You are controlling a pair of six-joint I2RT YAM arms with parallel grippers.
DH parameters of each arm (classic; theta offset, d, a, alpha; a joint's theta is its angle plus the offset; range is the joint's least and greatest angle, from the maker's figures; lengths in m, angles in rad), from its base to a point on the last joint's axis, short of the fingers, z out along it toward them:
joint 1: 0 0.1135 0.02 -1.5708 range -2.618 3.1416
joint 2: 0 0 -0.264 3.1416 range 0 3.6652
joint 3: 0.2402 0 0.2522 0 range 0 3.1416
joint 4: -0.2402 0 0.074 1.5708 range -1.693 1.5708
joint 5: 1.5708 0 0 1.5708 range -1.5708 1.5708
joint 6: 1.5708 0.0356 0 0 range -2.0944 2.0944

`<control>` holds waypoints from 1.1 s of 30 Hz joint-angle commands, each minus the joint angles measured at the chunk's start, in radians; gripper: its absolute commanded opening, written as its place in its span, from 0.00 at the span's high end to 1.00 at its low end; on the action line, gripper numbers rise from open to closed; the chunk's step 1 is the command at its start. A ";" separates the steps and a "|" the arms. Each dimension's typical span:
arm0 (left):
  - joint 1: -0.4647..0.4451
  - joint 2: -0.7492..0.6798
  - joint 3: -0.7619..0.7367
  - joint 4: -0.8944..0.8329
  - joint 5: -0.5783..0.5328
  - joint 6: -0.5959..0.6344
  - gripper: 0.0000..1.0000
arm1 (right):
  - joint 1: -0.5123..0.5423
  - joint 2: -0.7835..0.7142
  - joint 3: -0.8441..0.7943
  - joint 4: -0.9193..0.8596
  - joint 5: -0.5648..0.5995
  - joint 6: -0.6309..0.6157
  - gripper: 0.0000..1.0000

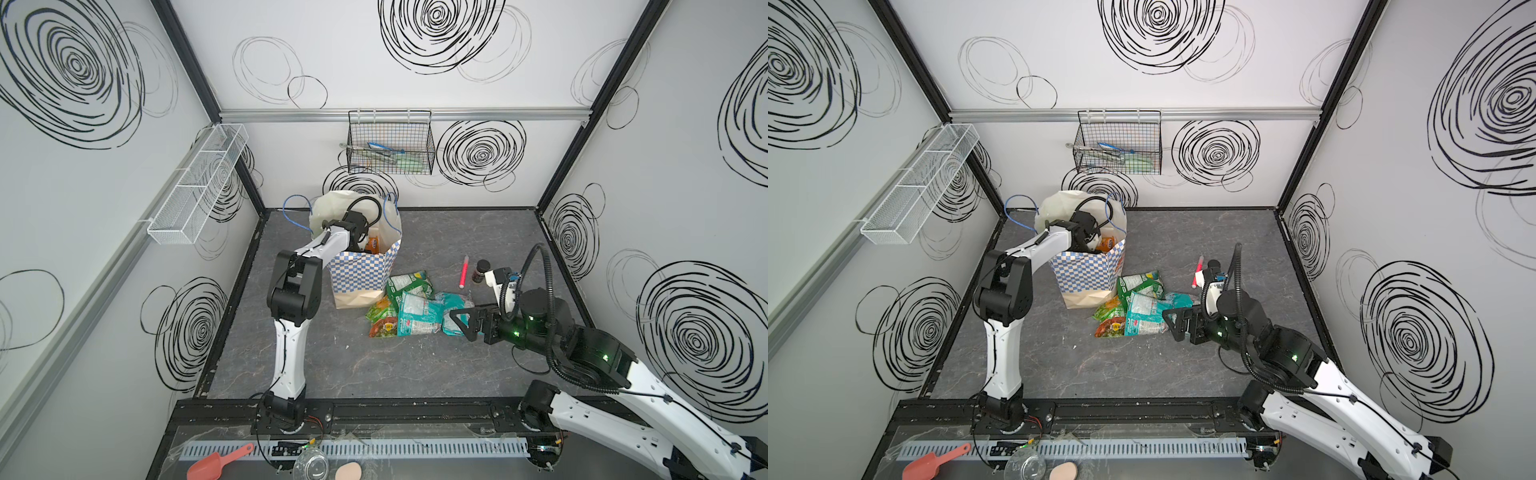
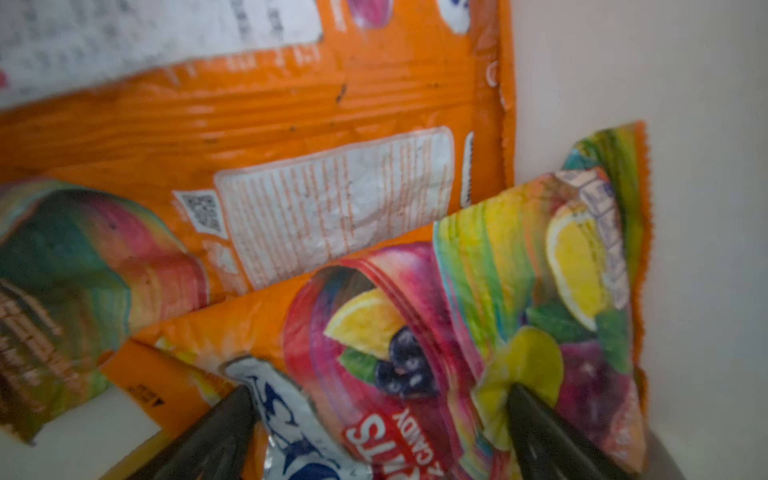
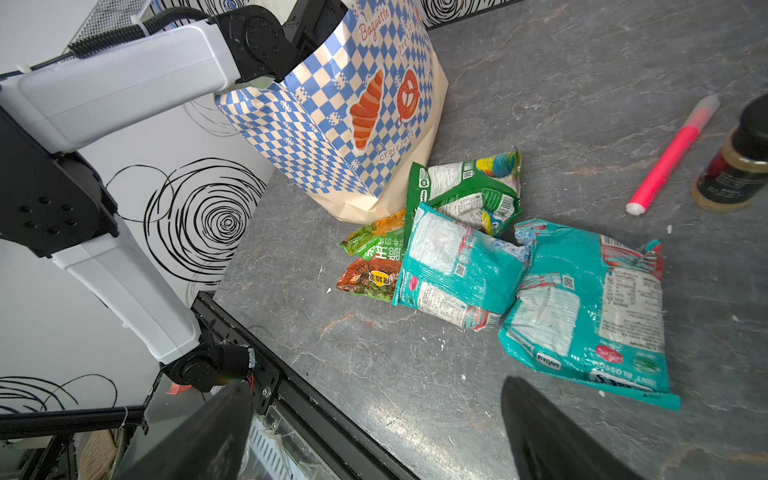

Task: Take the snacks out of the paper bag
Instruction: 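Grasp the orange Fox's fruits candy packet inside the bag with the left gripper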

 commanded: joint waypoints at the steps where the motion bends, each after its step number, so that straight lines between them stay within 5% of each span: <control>1: -0.007 0.094 -0.039 -0.036 -0.010 0.020 0.23 | 0.002 -0.007 0.006 0.020 0.003 0.006 0.03; 6: -0.005 0.057 -0.031 -0.025 -0.003 0.012 0.63 | 0.003 0.000 0.013 0.019 0.002 -0.002 0.03; 15: 0.000 0.005 0.022 -0.045 -0.004 0.005 0.96 | 0.001 -0.005 0.013 0.017 0.004 -0.001 0.03; 33: 0.004 -0.150 0.122 -0.053 0.019 -0.028 1.00 | 0.003 -0.002 0.012 0.024 0.005 -0.002 0.03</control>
